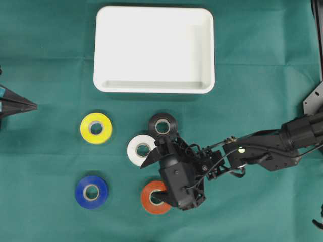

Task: Put the tape into the white case with the right arm.
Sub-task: 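Move the right gripper over the orange-red tape roll and lower it, then close the right gripper inside the orange-red roll's core and lift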

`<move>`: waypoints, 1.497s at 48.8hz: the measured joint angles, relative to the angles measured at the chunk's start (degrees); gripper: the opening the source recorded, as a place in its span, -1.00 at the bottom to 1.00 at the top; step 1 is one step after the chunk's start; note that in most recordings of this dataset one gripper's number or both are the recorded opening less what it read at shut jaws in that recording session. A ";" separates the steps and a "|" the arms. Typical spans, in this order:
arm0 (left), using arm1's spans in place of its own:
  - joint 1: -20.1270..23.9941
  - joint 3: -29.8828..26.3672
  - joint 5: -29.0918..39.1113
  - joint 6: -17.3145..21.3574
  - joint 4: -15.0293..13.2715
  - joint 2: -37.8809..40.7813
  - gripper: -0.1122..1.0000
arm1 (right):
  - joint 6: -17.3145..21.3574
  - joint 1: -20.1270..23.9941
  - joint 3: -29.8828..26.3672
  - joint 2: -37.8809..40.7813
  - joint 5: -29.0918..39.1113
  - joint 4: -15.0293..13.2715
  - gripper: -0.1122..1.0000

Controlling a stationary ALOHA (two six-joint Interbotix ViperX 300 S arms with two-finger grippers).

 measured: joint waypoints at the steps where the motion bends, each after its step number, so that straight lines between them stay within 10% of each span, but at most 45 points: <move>1: 0.00 0.00 0.00 0.00 0.00 0.00 -0.79 | 0.53 0.00 -0.26 0.09 0.97 0.00 0.42; 14: 0.00 0.00 0.00 0.00 0.00 0.00 -0.79 | 6.77 0.70 -3.08 1.93 9.32 0.00 0.42; 60: 0.00 0.00 0.00 0.09 0.00 0.00 -0.79 | 7.65 1.49 -7.56 8.35 12.48 0.09 0.41; 73: 0.00 0.00 0.00 0.09 0.00 0.00 -0.79 | 7.21 1.85 -9.40 8.44 18.19 0.00 -0.49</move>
